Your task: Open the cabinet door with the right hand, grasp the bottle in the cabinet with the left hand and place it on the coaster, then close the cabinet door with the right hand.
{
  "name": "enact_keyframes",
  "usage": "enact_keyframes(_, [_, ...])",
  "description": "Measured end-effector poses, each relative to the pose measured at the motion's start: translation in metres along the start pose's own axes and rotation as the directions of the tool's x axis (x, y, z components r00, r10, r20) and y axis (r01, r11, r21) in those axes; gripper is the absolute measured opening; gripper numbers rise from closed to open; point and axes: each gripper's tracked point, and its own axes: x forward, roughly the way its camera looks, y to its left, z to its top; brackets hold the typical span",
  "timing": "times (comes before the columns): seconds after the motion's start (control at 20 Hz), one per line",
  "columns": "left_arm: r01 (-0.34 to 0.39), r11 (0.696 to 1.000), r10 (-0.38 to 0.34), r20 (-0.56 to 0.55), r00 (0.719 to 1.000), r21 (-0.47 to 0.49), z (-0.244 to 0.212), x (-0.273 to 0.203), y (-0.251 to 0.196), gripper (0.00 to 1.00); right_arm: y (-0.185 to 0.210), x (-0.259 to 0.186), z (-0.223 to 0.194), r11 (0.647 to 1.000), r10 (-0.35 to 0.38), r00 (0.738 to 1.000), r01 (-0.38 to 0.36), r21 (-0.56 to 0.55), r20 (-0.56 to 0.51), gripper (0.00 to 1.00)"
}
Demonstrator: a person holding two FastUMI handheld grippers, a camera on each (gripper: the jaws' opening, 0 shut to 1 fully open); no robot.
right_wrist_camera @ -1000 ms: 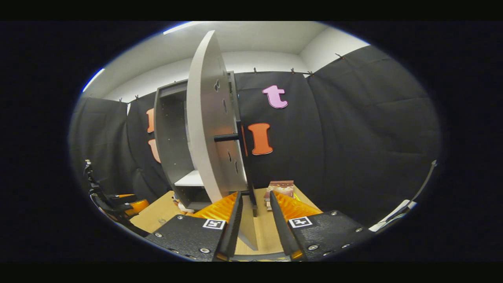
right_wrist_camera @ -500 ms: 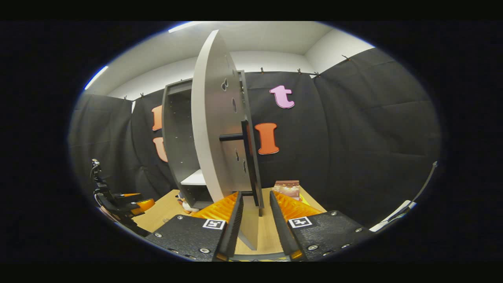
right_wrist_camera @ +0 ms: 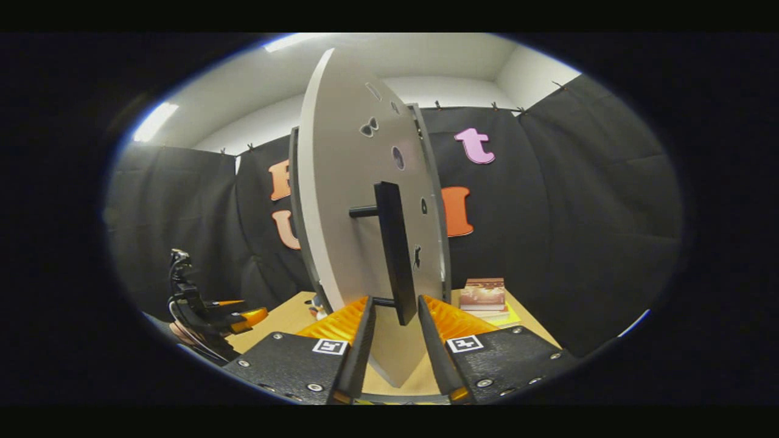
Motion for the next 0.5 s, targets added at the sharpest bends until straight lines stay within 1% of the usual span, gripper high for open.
enact_keyframes(0.05, [-0.008,1.000,0.008,-0.002,1.000,-0.001,0.000,0.001,0.004,0.93,0.001,0.005,-0.001,1.000,0.003,1.000,-0.003,-0.003,-0.002,0.46])
enact_keyframes(0.25, [-0.028,1.000,0.028,0.004,1.000,0.002,0.003,0.002,0.018,0.93,0.019,0.018,-0.002,0.998,0.060,0.998,-0.060,-0.006,-0.003,0.48])
enact_keyframes(0.3, [-0.032,0.999,0.032,0.003,0.999,0.003,0.002,0.004,0.021,0.93,0.023,0.020,-0.003,0.997,0.071,0.997,-0.071,0.000,-0.004,0.58])
enact_keyframes(0.35, [-0.035,0.999,0.035,0.003,0.999,0.001,0.003,0.006,0.023,0.93,0.027,0.025,-0.003,0.996,0.084,0.996,-0.084,0.001,-0.006,0.51])
enact_keyframes(0.5, [-0.045,0.999,0.045,0.000,0.999,-0.002,0.002,0.009,0.031,0.93,0.040,0.040,-0.005,0.993,0.116,0.993,-0.116,-0.006,-0.011,0.54])
